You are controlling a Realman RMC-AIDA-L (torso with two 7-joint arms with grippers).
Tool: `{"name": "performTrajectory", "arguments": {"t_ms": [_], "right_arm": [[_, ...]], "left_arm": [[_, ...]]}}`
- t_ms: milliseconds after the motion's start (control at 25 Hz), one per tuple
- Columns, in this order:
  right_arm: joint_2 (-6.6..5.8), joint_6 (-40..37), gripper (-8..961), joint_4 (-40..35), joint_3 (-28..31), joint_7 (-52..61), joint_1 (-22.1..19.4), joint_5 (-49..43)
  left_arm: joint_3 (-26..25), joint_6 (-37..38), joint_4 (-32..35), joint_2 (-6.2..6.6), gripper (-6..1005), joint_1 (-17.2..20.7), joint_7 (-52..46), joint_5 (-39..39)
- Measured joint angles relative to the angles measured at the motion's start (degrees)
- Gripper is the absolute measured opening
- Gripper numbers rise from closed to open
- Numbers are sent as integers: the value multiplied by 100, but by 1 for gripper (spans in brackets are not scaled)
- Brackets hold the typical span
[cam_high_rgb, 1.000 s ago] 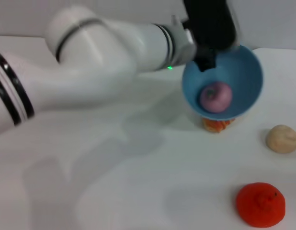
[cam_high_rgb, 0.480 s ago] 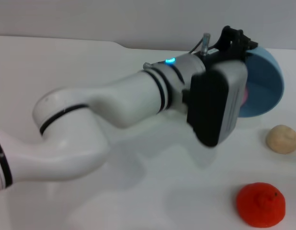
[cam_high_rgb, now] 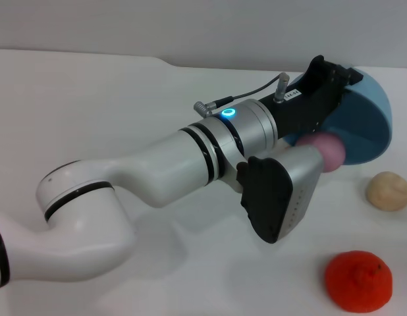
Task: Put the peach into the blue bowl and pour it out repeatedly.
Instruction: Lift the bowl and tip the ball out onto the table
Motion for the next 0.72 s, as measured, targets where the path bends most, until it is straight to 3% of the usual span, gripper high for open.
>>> {"name": "performTrajectory", "arguments": {"t_ms": [440,720], "right_arm": [[3,-5,511,9,-7,3,63,0],[-38,-384,511,97,-225,310,245,-263]], "left_arm": [[68,-617,-279,1,-2,28,-63,-857],[-201,-494,-191,10,-2,-162,-1007,-3132]]}}
